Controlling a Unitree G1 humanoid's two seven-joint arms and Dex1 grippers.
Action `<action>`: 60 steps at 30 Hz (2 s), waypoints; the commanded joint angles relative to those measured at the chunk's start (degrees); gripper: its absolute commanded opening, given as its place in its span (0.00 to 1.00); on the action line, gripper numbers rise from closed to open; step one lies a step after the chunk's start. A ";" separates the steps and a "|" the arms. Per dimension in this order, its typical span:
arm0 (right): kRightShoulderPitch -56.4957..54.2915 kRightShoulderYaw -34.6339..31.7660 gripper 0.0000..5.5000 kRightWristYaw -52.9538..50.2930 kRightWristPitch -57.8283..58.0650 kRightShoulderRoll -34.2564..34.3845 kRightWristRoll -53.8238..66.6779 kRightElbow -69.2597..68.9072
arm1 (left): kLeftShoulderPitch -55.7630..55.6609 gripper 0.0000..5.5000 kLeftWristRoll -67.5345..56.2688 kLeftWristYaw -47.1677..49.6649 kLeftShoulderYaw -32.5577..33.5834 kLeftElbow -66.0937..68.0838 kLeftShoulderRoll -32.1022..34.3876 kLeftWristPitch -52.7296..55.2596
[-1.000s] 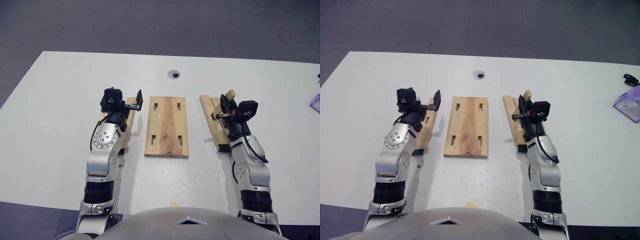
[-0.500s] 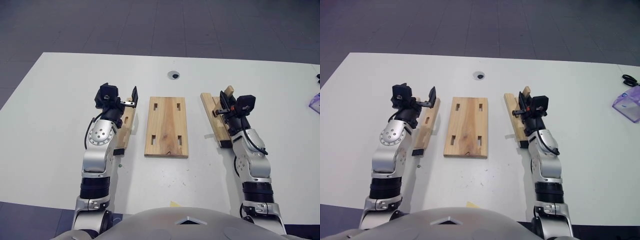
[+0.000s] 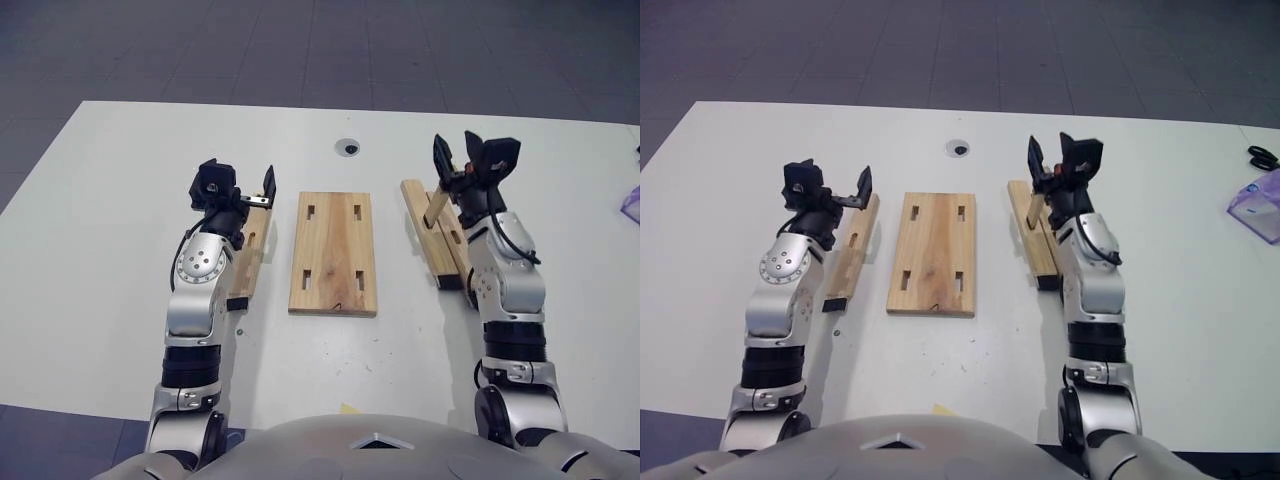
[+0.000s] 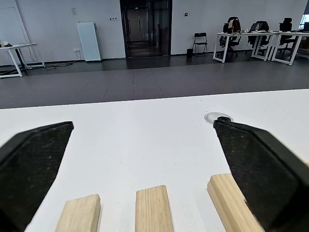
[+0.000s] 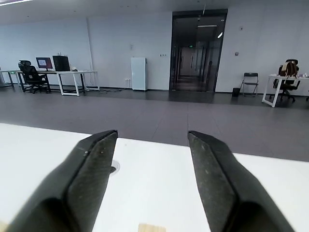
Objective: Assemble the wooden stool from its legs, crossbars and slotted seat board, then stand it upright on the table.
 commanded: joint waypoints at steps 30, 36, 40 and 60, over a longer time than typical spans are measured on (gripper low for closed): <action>-17.34 -4.21 0.98 2.83 5.10 -3.00 3.74 11.84 | -0.83 0.98 1.55 0.40 -1.81 1.88 -1.46 -2.09; -19.83 -4.51 0.98 0.88 8.75 -1.43 6.50 1.93 | -1.08 0.98 1.54 0.28 -1.89 1.56 -1.30 -1.75; -12.92 -0.66 0.98 1.33 10.59 0.93 5.09 3.12 | -0.54 0.98 1.77 0.28 -2.26 1.10 -1.35 -1.50; -13.91 -7.54 0.98 4.18 11.81 3.32 14.70 10.34 | -1.12 0.98 2.44 -0.26 -2.91 2.47 -1.76 -1.93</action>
